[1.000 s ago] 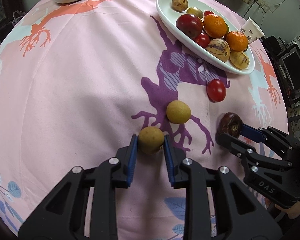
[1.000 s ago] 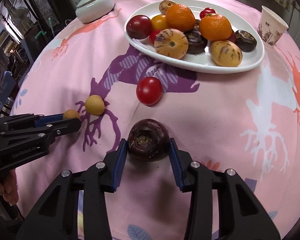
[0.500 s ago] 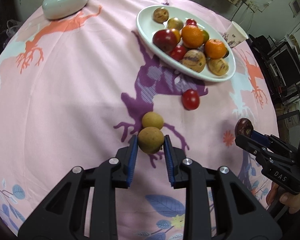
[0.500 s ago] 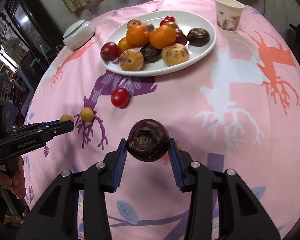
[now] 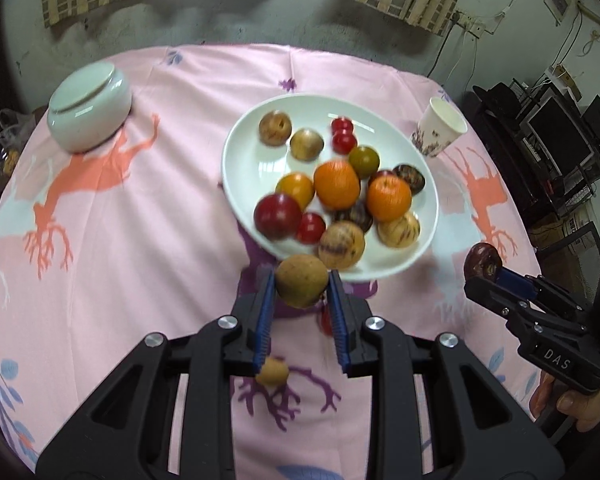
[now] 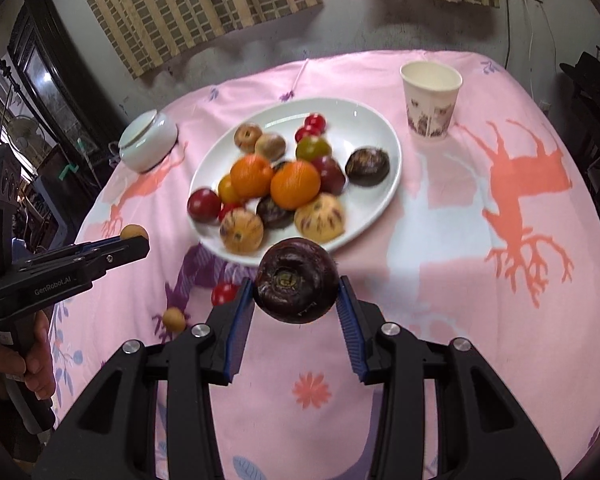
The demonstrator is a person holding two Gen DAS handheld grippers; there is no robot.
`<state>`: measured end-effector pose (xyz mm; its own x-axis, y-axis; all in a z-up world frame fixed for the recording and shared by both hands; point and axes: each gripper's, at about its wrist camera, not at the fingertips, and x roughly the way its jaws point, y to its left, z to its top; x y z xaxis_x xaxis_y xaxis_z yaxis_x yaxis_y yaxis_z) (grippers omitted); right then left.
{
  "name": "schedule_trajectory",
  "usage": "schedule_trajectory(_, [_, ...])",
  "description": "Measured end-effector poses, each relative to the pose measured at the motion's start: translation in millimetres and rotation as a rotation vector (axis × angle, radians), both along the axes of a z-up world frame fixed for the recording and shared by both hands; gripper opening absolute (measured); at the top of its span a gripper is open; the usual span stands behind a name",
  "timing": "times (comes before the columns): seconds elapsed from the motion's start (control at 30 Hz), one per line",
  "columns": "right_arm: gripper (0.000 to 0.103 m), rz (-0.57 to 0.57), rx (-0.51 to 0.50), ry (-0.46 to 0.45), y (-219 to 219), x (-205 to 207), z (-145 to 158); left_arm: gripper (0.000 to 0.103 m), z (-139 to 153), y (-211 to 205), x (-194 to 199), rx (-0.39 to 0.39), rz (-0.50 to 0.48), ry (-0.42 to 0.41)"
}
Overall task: Organize fruits
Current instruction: 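Carry both fruits over the white plate and open both tools, then withdraw both tools toward the last small brown fruit and red tomato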
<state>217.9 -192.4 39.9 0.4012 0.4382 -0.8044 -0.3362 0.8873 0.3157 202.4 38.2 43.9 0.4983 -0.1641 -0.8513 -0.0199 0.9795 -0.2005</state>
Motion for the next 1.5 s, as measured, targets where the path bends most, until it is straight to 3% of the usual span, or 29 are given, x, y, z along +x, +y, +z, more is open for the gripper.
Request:
schedule_trajectory(0.23, [0.042, -0.027, 0.025, -0.042, 10, 48, 7, 0.026, 3, 5, 47, 0.036, -0.019, -0.03])
schedule_trajectory(0.47, [0.042, -0.029, 0.045, -0.026, 30, 88, -3, 0.026, -14, 4, 87, 0.048, -0.058, 0.001])
schedule_trajectory(0.73, [0.043, -0.031, 0.036, 0.009, 43, 103, -24, 0.026, -34, -7, 101, 0.059, -0.074, 0.029])
schedule_trajectory(0.83, [0.044, -0.057, 0.053, 0.028, 42, 107, -28, 0.029, -37, -4, 105, 0.049, -0.036, 0.029])
schedule_trajectory(0.93, [0.07, -0.103, 0.065, 0.007, 36, 104, -24, 0.046, -33, 0, 104, 0.033, -0.019, 0.021])
schedule_trajectory(1.23, [0.07, -0.089, 0.048, 0.01, 16, 74, -21, 0.057, -12, 14, 75, 0.022, 0.021, -0.016])
schedule_trajectory(1.5, [0.07, -0.087, 0.031, 0.078, -1, 23, -32, 0.061, -25, 7, 21, 0.022, 0.037, 0.036])
